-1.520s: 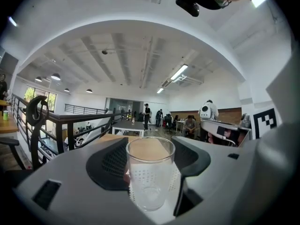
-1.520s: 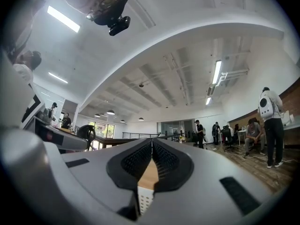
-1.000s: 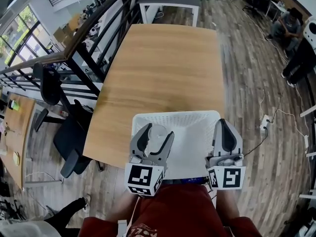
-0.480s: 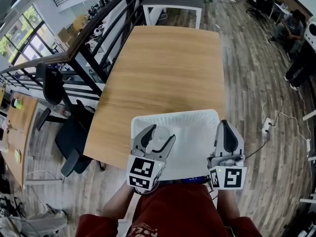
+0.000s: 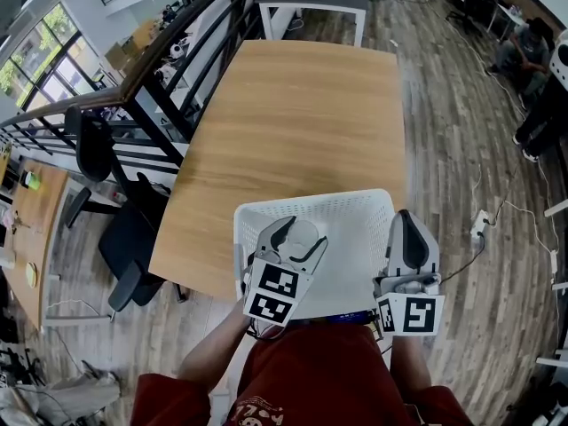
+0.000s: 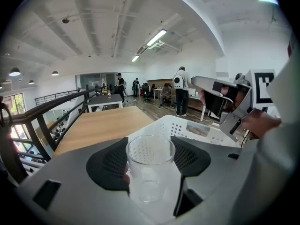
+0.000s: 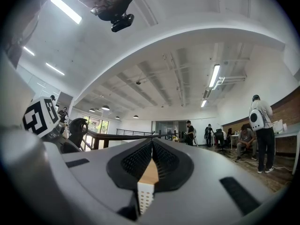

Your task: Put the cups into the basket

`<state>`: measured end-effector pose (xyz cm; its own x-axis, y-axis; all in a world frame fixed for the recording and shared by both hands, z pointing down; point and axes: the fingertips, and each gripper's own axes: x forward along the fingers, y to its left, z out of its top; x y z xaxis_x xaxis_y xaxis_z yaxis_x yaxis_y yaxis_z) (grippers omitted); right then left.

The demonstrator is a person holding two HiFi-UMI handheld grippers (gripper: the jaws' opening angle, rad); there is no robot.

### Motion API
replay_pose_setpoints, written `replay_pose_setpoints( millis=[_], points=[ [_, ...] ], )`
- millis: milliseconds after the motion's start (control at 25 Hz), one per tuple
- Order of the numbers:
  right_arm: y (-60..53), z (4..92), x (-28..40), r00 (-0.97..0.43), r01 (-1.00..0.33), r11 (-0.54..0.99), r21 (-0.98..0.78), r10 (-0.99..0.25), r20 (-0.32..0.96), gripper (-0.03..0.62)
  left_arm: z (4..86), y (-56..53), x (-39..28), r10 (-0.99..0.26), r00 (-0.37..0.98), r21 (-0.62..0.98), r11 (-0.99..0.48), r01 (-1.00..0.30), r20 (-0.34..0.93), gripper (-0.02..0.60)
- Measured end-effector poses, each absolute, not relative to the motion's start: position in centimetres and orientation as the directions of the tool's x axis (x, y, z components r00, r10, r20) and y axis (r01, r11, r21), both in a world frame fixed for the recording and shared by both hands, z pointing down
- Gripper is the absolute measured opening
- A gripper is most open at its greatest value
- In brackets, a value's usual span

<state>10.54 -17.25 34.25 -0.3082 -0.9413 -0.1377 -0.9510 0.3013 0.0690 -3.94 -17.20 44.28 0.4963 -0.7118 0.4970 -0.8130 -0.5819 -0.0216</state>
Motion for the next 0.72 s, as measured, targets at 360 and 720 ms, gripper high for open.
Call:
replay_pose_setpoints(
  millis=[360,720],
  points=[
    [-17.1,34.9,10.6,-0.304,-0.952,0.298,0.067,-0.944,-0.128,0.012,48.3,-18.3,-2.8,-0.608,0.497,0.024,-0.618,-0.786,0.620,0.287],
    [-17.0,34.9,10.4,-0.303,-0.953,0.297,0.066,-0.944,-0.127,0.012,51.5,-19.4,-1.8,-0.523,0.478,0.017,-0.661,-0.750,0.706,0.287]
  ],
)
